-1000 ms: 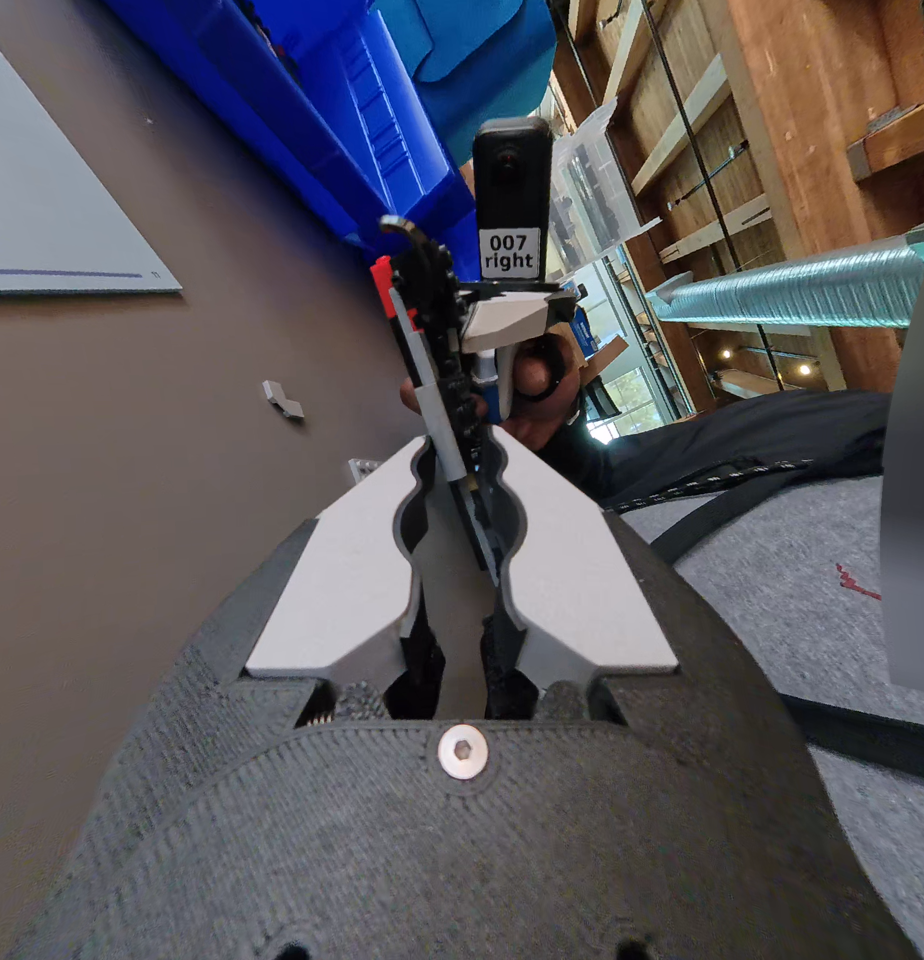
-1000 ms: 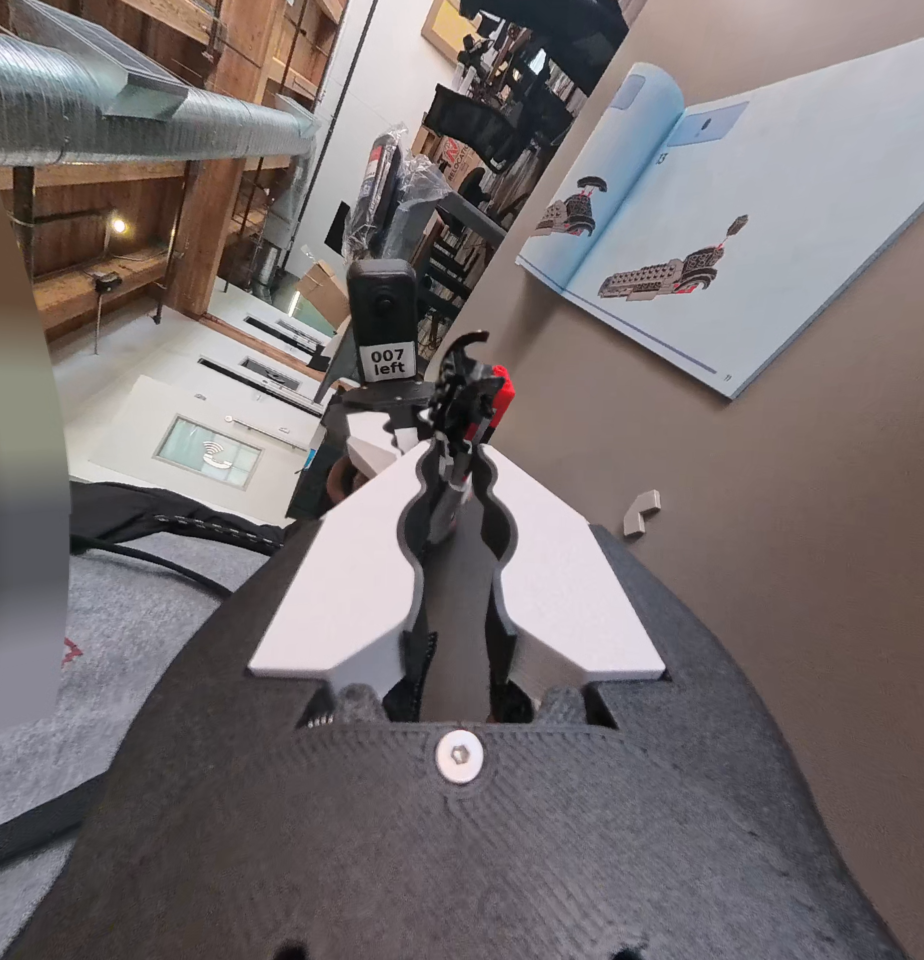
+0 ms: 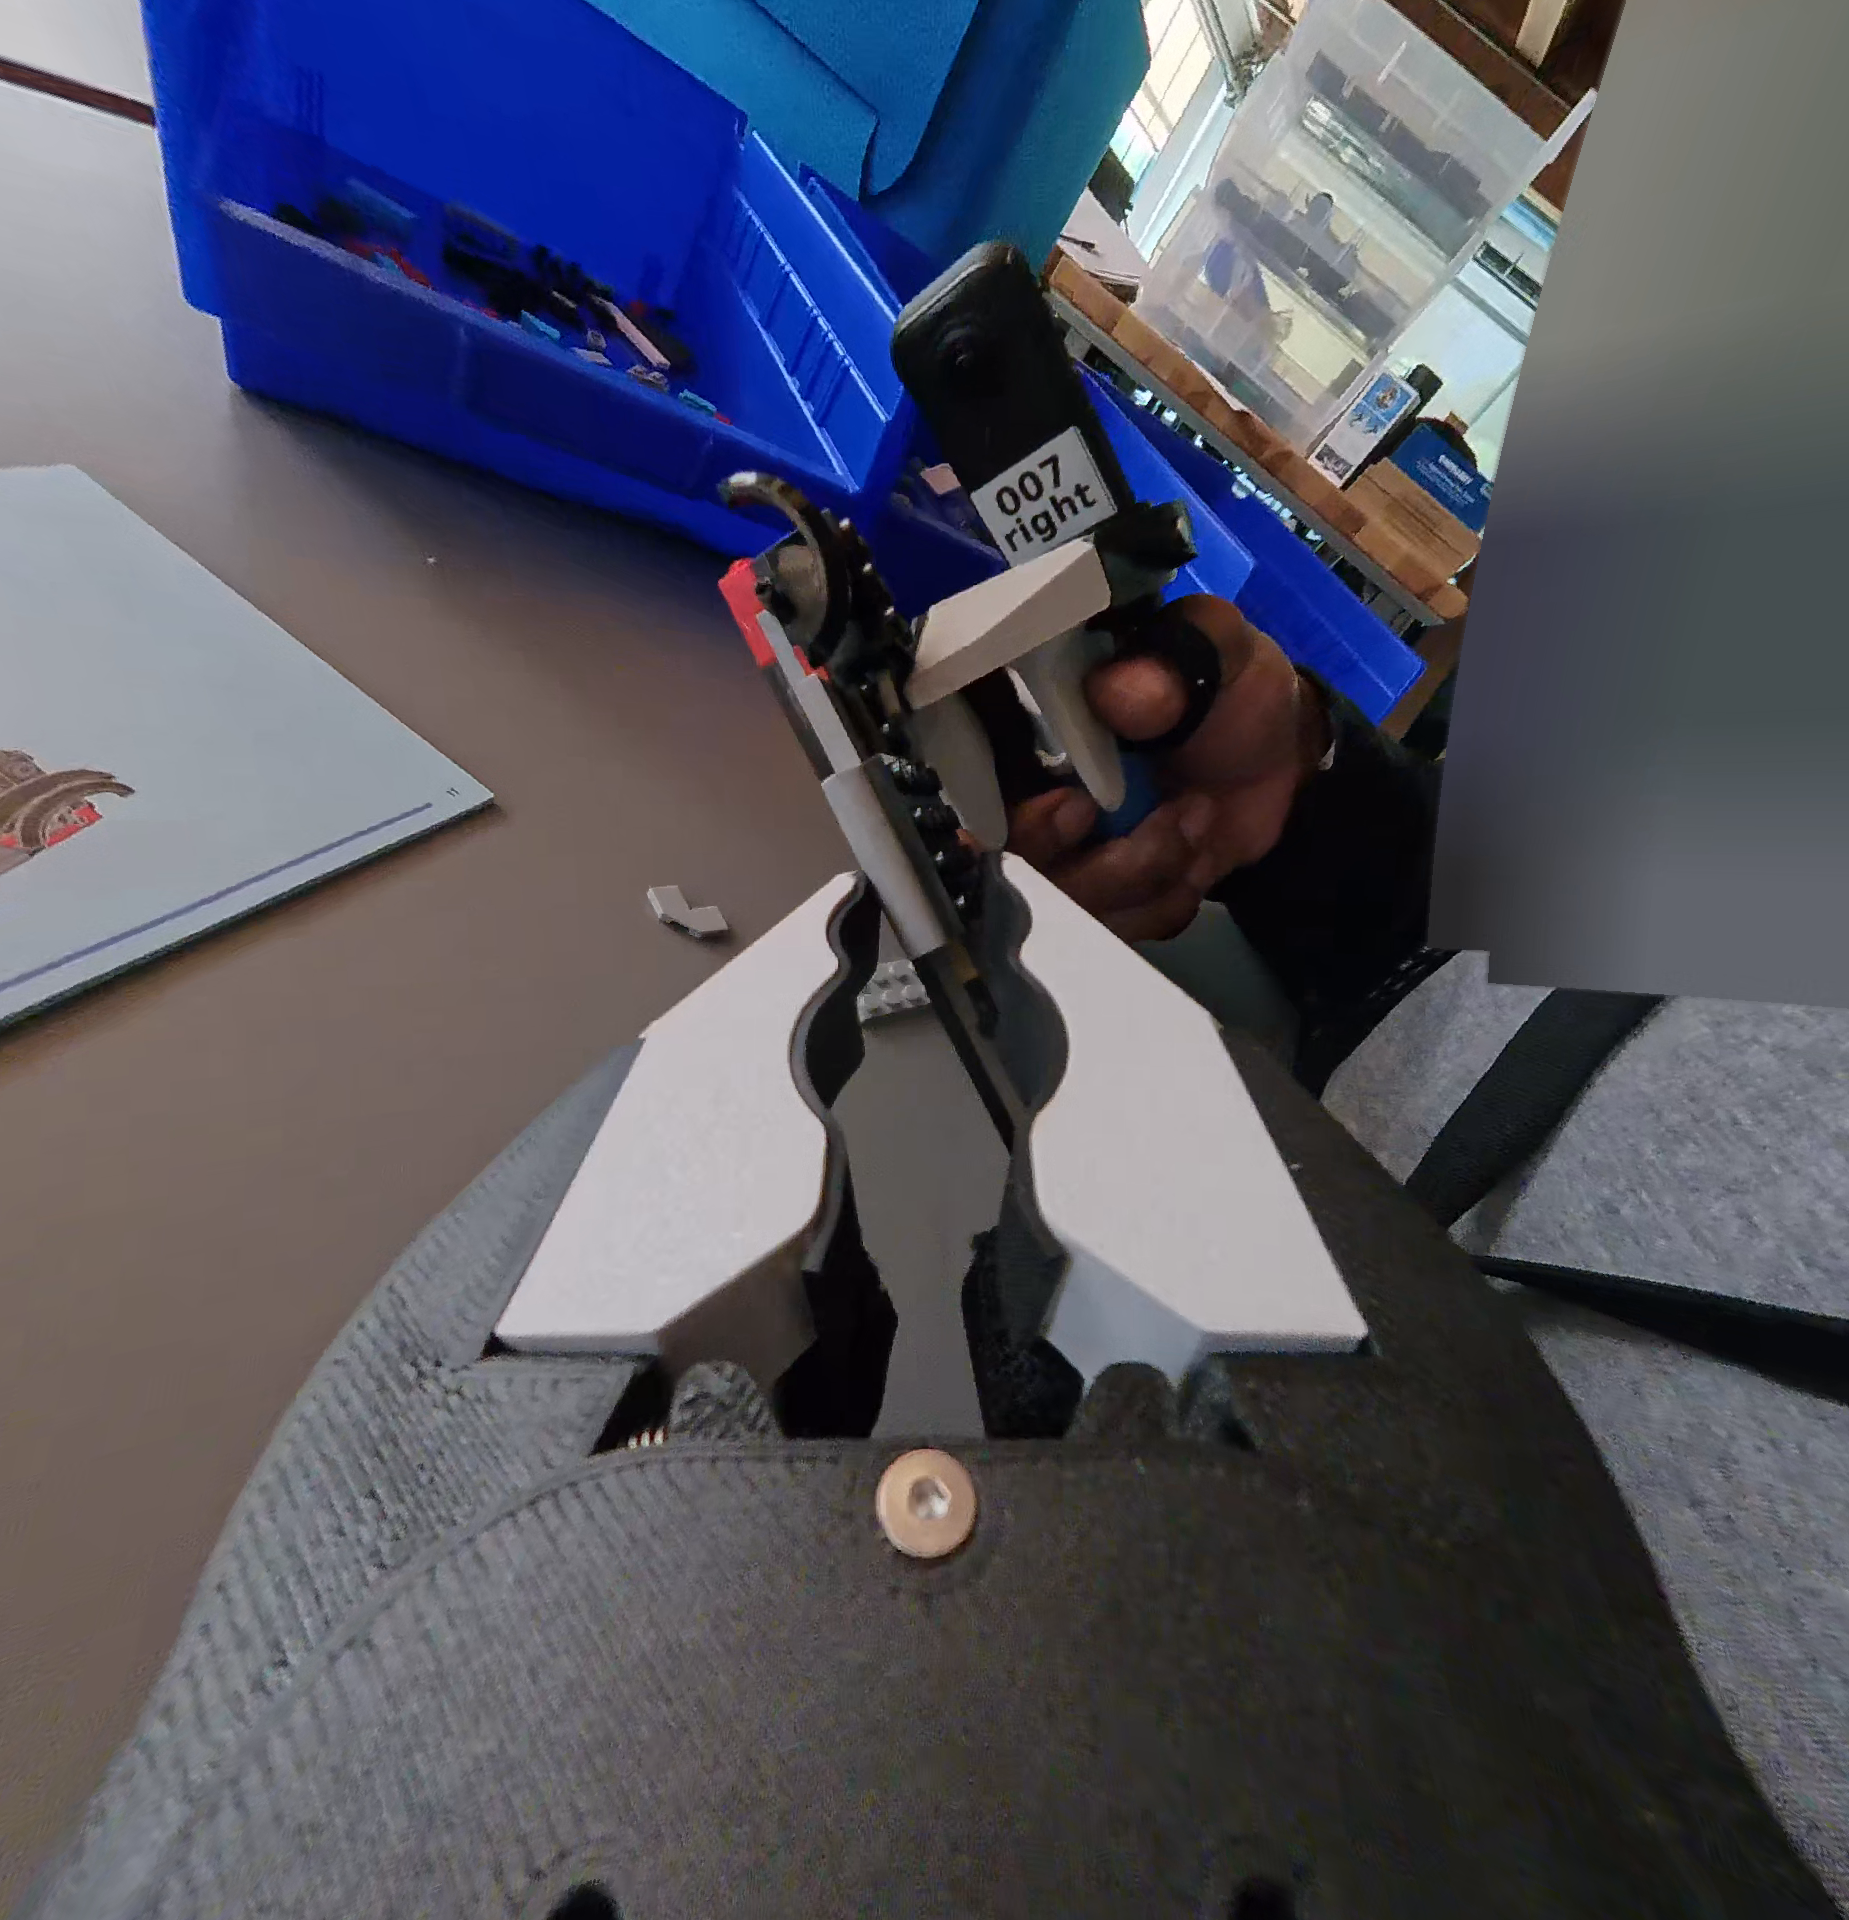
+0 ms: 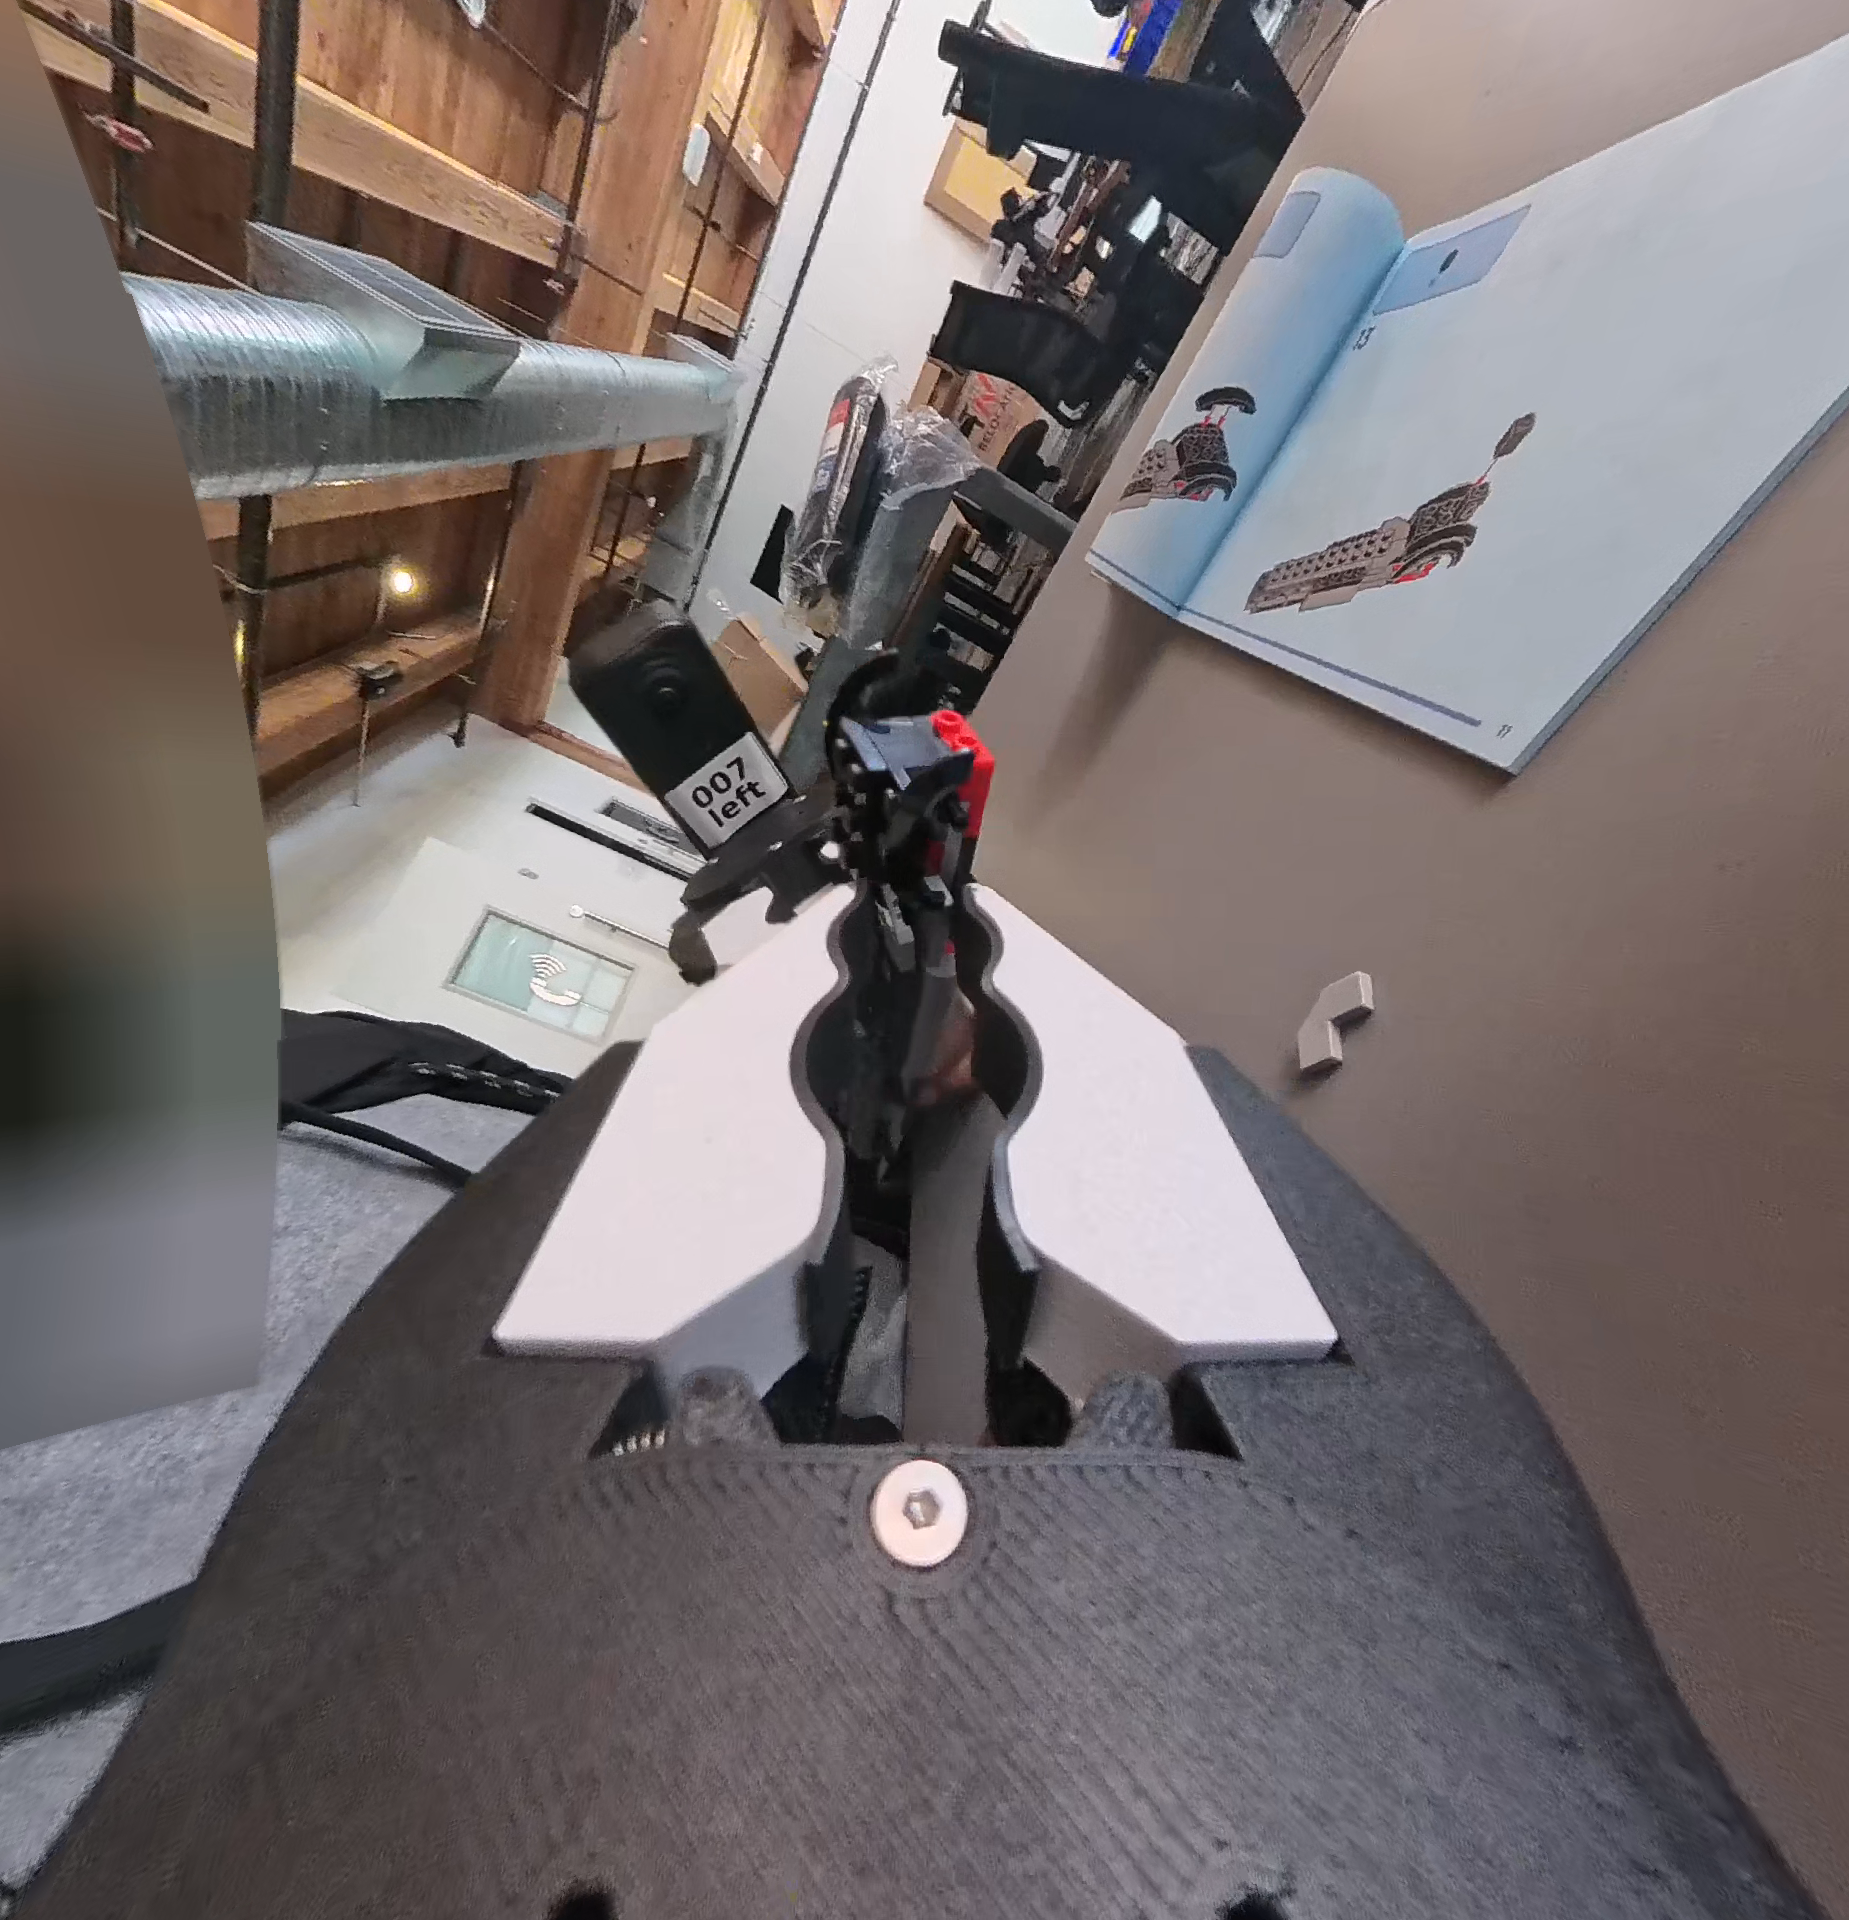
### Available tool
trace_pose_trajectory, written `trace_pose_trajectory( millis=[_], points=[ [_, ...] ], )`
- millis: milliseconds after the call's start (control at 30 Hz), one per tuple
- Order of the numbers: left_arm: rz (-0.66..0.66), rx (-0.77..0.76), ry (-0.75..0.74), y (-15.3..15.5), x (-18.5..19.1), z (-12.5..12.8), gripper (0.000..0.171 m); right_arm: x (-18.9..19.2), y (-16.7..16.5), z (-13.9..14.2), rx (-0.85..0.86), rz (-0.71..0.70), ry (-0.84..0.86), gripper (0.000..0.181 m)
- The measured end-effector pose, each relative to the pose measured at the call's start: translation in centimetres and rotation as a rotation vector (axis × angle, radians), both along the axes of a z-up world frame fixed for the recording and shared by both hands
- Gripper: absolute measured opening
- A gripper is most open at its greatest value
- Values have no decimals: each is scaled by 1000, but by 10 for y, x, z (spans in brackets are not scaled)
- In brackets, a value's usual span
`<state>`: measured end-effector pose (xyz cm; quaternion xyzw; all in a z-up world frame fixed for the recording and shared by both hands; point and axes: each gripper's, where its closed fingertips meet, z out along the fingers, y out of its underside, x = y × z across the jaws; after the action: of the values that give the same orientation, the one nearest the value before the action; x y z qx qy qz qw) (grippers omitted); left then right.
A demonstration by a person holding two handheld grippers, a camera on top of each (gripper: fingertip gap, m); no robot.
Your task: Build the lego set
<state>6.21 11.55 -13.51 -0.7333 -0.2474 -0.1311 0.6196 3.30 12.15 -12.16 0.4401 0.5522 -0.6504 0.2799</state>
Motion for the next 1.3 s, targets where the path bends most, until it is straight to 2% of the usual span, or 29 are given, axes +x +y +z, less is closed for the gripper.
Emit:
trace_pose_trajectory(
  millis=[433, 600, 933, 1167, 1300],
  points=[
    [-19, -33, 68, 1, 3, -1, 21, 1, 1, 0, -66, -35, -48, 15],
    [-30, -32, 46, 1, 3, -2, 21, 0, 1, -1, -85, -50, -62, 16],
    [-73, 62, -37, -2, 2, 7, 24, -1, -1, 8, -83, -42, 4, 13],
    [-86, 86, -32, -3, -1, 11, 28, -3, -2, 11, -79, -37, 20, 12],
    [-58, 93, -23, -2, -5, 12, 23, -5, -2, 11, -75, -39, 25, 13]
  ],
)
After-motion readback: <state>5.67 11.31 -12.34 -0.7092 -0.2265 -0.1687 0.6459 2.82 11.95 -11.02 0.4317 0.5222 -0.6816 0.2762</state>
